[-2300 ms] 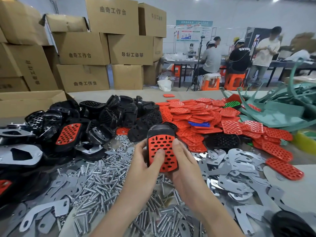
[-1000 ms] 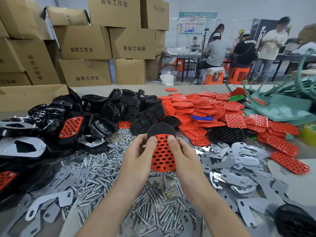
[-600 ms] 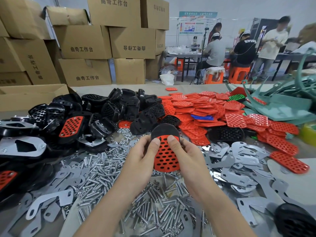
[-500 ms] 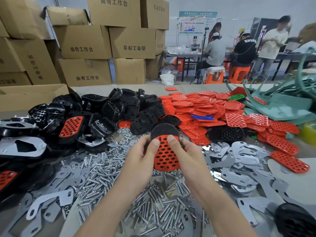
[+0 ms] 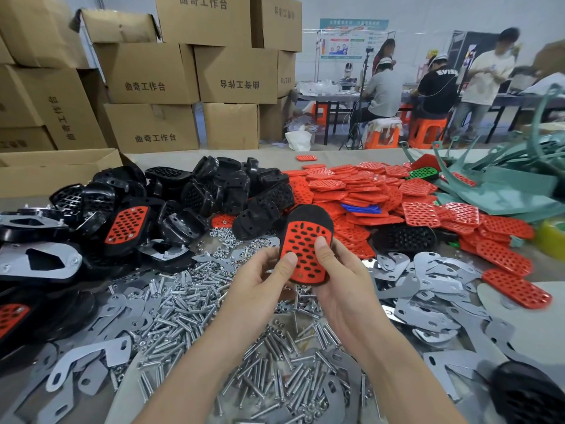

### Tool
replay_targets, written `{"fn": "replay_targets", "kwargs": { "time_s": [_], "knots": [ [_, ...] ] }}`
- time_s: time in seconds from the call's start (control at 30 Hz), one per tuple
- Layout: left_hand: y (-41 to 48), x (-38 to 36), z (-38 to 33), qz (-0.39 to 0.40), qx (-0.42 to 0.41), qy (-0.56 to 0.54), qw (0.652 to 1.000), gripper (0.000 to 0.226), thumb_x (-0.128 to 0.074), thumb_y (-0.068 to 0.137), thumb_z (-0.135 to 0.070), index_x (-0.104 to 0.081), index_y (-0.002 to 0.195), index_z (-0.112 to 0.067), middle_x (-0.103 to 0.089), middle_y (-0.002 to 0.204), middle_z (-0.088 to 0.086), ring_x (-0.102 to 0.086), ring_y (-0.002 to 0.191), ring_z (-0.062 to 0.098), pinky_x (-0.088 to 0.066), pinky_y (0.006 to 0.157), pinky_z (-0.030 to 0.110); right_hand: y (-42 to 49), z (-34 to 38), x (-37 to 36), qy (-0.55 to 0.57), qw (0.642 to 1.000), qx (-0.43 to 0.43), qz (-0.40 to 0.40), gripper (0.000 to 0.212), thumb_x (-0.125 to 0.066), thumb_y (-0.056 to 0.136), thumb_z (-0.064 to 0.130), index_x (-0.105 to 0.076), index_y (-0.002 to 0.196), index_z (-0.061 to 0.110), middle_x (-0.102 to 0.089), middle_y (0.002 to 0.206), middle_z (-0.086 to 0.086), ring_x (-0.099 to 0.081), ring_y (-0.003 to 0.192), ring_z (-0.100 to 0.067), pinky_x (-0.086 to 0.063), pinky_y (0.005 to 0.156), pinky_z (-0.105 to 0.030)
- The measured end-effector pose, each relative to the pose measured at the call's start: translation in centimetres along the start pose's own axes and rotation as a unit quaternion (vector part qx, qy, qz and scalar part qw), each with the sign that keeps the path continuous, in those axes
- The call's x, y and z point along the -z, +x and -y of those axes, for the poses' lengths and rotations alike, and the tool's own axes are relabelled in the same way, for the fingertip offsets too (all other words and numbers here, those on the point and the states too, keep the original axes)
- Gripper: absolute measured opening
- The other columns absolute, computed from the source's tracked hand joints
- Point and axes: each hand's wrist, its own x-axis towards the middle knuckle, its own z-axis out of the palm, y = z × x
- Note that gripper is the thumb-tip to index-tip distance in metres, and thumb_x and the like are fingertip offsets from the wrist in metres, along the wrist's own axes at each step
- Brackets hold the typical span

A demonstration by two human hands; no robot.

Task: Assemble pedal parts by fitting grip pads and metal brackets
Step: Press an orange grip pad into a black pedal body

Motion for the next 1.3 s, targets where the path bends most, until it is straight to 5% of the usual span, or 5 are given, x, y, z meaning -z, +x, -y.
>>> {"fn": "replay_targets", "kwargs": {
  "time_s": [0.33, 0.7, 0.93, 1.1, 1.3],
  "knots": [
    [0.3, 0.6, 0.3, -0.051, -0.018, 0.027, 0.998, 0.018, -0.053, 0.104, -0.028, -0.068, 0.102, -0.019, -0.066, 0.076, 0.0, -0.055, 0.059, 0.009, -0.048, 0.063, 0.031, -0.6, -0.1, -0.2, -0.113, 0.992, -0.01, 0.055, 0.041, -0.058, 0.102, 0.002, -0.055, 0.139, 0.018, -0.076, 0.121, -0.01, -0.071, 0.117, -0.028, -0.053, 0.105, -0.046],
    [0.6, 0.8, 0.5, -0.089, -0.054, -0.013, 0.995, 0.028, -0.061, 0.089, -0.047, -0.072, 0.111, -0.034, -0.077, 0.096, -0.008, -0.068, 0.074, 0.004, -0.054, 0.066, 0.021, -0.4, -0.5, 0.1, -0.176, 0.982, 0.012, 0.06, 0.034, -0.066, 0.099, 0.012, -0.062, 0.13, 0.024, -0.076, 0.118, -0.005, -0.073, 0.111, -0.022, -0.059, 0.094, -0.033],
    [0.7, 0.3, 0.6, -0.044, -0.05, -0.024, 0.997, 0.036, -0.069, 0.094, -0.024, -0.062, 0.129, -0.03, -0.074, 0.116, -0.004, -0.069, 0.112, 0.016, -0.051, 0.104, 0.045, 0.1, -0.9, 0.4, -0.152, 0.988, 0.01, 0.01, 0.028, -0.064, 0.1, 0.005, -0.065, 0.128, 0.011, -0.076, 0.116, -0.016, -0.074, 0.11, -0.029, -0.059, 0.095, -0.04],
    [0.5, 0.1, 0.4, -0.059, -0.086, 0.031, 0.994, 0.043, -0.067, 0.095, -0.02, -0.066, 0.101, -0.063, -0.073, 0.097, -0.002, -0.072, 0.094, 0.018, -0.057, 0.09, 0.031, -0.1, -0.6, 0.7, -0.164, 0.986, 0.002, 0.01, 0.027, -0.063, 0.101, 0.004, -0.064, 0.127, 0.009, -0.079, 0.108, -0.01, -0.078, 0.096, -0.024, -0.061, 0.081, -0.028],
    [0.4, 0.8, 0.0, -0.029, -0.102, 0.056, 0.993, 0.042, -0.065, 0.098, -0.017, -0.063, 0.113, -0.055, -0.074, 0.094, -0.014, -0.072, 0.089, 0.008, -0.056, 0.084, 0.021, -0.1, -0.1, 0.3, -0.113, 0.993, -0.019, 0.007, 0.037, -0.07, 0.09, 0.028, -0.066, 0.123, 0.012, -0.08, 0.106, -0.009, -0.077, 0.094, -0.024, -0.06, 0.078, -0.032]
  ]
}}
